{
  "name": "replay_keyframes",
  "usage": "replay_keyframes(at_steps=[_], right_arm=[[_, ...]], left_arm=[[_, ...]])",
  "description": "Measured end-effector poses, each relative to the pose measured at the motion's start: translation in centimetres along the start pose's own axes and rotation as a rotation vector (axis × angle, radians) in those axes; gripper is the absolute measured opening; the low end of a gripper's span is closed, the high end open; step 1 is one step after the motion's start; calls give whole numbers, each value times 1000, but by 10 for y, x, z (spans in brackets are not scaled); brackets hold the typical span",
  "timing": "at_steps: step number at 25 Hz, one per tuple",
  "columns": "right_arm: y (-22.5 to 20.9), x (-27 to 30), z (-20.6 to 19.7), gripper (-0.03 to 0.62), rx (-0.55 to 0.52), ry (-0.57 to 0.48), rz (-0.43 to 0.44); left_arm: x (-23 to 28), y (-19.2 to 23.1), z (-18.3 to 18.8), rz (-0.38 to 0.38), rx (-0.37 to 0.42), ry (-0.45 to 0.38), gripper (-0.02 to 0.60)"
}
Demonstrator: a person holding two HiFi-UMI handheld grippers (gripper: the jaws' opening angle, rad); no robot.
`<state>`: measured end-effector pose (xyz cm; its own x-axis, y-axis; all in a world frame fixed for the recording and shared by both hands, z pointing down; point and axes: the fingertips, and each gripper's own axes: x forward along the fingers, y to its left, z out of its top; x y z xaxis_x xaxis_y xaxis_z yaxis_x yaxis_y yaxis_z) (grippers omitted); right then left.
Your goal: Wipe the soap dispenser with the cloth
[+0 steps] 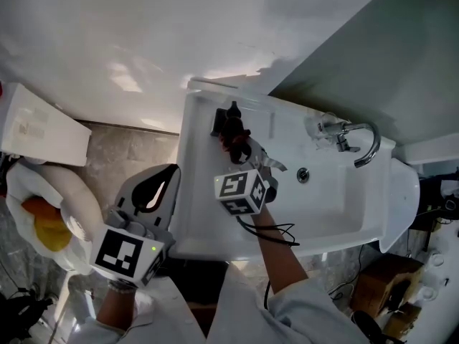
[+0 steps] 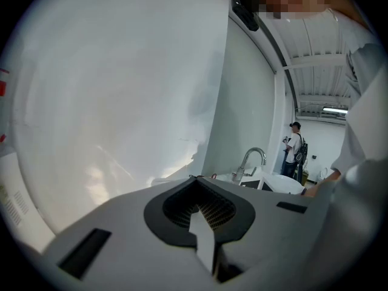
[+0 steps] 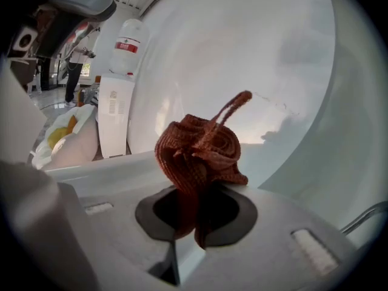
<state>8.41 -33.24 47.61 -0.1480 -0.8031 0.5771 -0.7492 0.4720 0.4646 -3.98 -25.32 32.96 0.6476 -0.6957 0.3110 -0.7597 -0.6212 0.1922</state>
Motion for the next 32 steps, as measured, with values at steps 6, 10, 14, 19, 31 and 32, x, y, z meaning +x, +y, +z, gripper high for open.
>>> replay_keyframes(at_steps=[6,10,14,19,31,32], right_arm=[[12,13,-11,57,-46,36,-20],[16,14,-13,57,-86,43,-43],[19,15,-14,57,-111,52,-66],[28,16,-16,57,-122,58,-69],[58,29,-45,57,-98,142,66],[59,27,-44,55,-94,145,77]], left_arm=[[-2,9,-8,19,8,12,5],[-3,10,-11,26,-4,24,5],[-4,10,-13,27,-7,26,5],[-8,14,-14,40,-7,28,5],[-17,15,-11,68,-11,9,5],[-17,15,-9,70,-12,5,5]])
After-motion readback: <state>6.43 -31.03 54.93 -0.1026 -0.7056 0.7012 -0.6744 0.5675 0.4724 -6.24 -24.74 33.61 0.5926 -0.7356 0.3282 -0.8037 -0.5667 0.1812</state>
